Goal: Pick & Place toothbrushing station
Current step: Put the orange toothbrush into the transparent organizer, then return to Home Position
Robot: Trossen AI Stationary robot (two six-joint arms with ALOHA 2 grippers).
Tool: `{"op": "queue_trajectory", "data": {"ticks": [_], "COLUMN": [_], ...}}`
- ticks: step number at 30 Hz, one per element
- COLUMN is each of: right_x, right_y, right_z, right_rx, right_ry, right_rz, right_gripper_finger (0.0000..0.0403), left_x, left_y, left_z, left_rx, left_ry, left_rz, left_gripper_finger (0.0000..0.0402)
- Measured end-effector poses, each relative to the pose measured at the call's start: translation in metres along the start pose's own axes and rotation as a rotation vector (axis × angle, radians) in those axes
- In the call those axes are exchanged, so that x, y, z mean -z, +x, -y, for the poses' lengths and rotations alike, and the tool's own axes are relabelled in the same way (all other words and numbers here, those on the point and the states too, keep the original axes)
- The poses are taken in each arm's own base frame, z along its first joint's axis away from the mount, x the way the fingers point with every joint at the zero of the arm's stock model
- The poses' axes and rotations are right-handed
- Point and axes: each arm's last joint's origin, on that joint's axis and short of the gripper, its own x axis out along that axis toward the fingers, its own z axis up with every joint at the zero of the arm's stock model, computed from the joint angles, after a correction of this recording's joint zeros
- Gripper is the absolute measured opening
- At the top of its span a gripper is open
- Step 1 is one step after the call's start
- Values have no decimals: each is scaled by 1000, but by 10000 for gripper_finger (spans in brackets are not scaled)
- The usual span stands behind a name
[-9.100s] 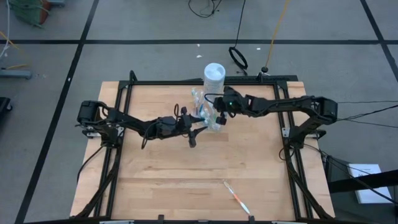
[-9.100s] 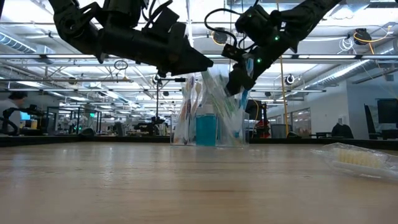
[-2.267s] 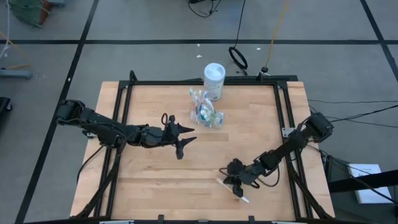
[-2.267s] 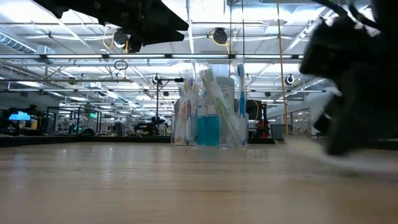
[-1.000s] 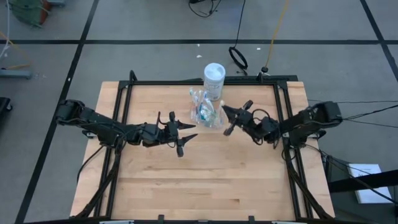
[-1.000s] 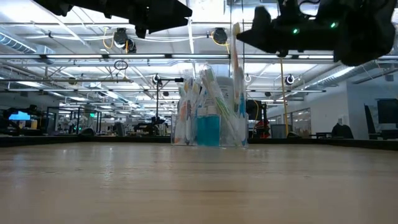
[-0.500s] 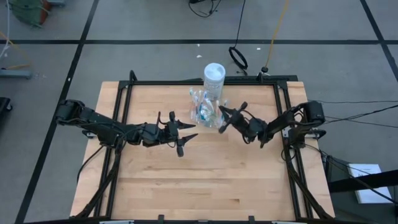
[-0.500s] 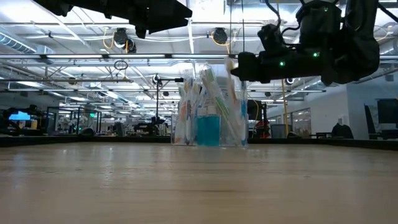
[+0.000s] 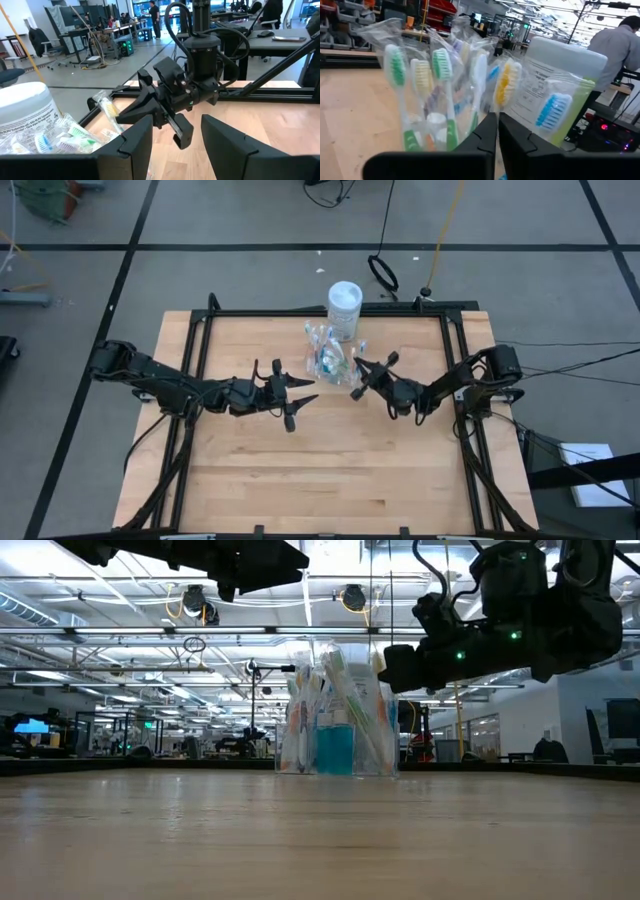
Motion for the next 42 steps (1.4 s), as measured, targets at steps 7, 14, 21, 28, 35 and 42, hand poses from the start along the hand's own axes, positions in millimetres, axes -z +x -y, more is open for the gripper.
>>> {"op": "queue_trajectory", "data": {"ticks": [7, 14, 21, 28, 35, 42], "right_x": [-6, -20, -47, -85, -98, -91], "right_y": [-4, -18, -53, -97, -136, -156], "right_z": [-1, -3, -9, 3, 34, 54], "right_rx": [-13, 71, -23, -378, -796, -1031], "right_ry": [4, -47, -153, -50, 107, 152], "right_rz": [10, 8, 20, 91, -5, -27], "right_gripper_finger": [60, 142, 187, 177, 151, 129], "left_x": [0, 1, -7, -31, -53, -23], "left_y": [0, 0, -9, -38, -81, -113], "left_z": [0, 0, 1, -9, -31, -45], "left_rx": [0, 0, 17, 37, 47, 112], "left_ry": [-4, -2, -1, 15, 7, -10], "left_rz": [0, -5, 2, 24, 33, 75], "left_gripper_finger": [175, 175, 175, 175, 175, 175]}}
